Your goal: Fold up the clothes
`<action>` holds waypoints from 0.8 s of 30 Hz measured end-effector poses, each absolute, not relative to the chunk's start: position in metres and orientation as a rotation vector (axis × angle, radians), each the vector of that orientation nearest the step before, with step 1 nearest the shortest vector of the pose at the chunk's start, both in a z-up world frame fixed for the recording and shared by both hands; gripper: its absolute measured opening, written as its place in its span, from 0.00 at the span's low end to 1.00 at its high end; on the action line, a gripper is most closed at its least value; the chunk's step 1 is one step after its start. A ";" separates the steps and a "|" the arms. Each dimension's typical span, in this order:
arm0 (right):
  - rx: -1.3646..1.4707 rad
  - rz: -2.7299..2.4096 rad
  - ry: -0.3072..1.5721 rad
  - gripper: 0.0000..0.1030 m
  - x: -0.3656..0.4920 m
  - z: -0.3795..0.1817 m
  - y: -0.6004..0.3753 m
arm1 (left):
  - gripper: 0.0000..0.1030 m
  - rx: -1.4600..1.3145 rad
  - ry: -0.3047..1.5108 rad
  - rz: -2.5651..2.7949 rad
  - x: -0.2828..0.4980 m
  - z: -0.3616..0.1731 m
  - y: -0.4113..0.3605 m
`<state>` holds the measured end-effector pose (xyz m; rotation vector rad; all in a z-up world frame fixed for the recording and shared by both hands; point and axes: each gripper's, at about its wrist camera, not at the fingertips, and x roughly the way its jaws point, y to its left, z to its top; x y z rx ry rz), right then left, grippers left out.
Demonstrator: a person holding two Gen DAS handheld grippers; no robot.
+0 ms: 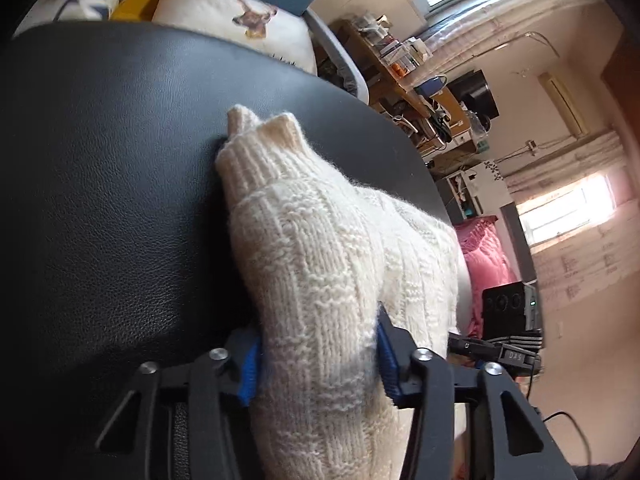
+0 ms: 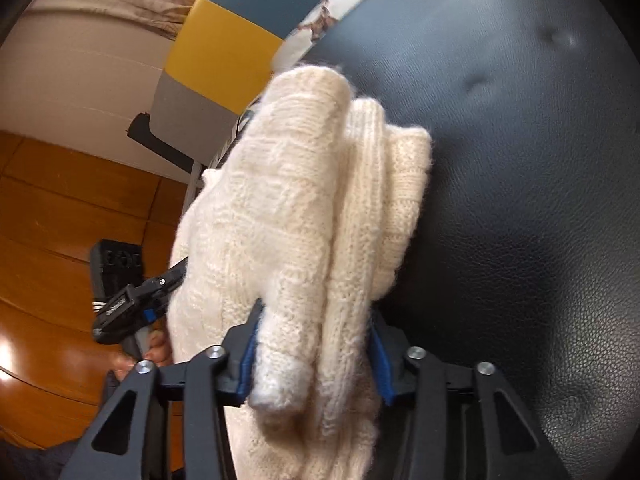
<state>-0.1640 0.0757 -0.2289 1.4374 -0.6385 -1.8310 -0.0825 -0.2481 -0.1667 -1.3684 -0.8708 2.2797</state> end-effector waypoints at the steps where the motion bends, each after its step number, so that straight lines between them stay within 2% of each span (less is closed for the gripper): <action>1: 1.425 -1.854 -0.624 0.40 -0.162 -0.226 0.073 | 0.42 -1.361 -0.840 2.306 -0.079 -0.163 -0.245; 4: 1.399 -1.909 -0.559 0.36 -0.160 -0.218 0.064 | 0.39 -1.320 -0.829 2.374 -0.068 -0.156 -0.240; 11: 1.361 -1.946 -0.541 0.29 -0.161 -0.200 0.040 | 0.38 -1.179 -0.777 2.560 -0.023 -0.136 -0.229; 17: 1.326 -1.842 -0.512 0.29 -0.165 -0.193 -0.004 | 0.38 -1.026 -0.756 2.688 0.017 -0.109 -0.238; 24: 1.301 -1.733 -0.501 0.29 -0.169 -0.189 -0.067 | 0.38 -0.988 -0.782 2.800 0.050 -0.096 -0.265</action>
